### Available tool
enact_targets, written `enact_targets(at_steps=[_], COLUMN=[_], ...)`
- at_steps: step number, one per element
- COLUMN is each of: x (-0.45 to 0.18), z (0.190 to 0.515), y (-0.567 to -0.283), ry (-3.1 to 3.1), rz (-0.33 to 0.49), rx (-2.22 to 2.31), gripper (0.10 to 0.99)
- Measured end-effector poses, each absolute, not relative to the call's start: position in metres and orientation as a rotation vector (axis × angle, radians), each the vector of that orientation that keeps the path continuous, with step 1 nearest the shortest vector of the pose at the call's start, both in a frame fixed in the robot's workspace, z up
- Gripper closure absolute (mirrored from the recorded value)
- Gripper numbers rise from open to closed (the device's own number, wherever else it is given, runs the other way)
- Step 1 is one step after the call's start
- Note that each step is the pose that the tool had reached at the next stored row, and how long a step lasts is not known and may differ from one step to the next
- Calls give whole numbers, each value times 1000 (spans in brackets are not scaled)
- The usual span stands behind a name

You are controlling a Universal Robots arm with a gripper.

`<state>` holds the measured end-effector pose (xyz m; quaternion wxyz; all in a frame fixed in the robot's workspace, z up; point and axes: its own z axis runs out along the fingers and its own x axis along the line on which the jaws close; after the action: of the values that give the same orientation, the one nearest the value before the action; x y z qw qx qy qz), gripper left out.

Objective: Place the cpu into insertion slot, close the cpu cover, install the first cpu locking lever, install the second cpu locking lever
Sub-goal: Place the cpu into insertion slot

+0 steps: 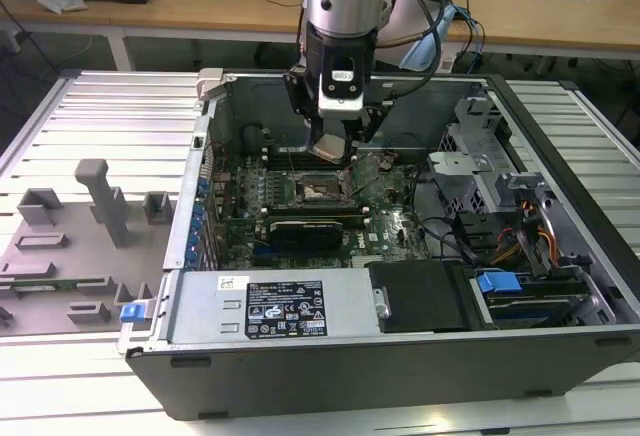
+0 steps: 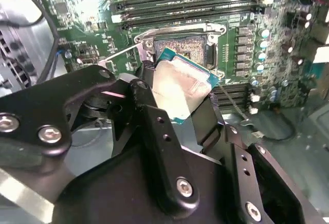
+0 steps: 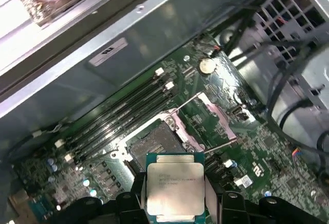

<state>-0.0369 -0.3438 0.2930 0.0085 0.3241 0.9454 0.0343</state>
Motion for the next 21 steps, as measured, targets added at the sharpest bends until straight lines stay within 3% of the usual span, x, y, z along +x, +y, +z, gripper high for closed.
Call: enact_targets(at_steps=[21], x=[-37], z=[288], y=[-344], ry=[2599], rz=[97], rx=[1701], gripper=[545])
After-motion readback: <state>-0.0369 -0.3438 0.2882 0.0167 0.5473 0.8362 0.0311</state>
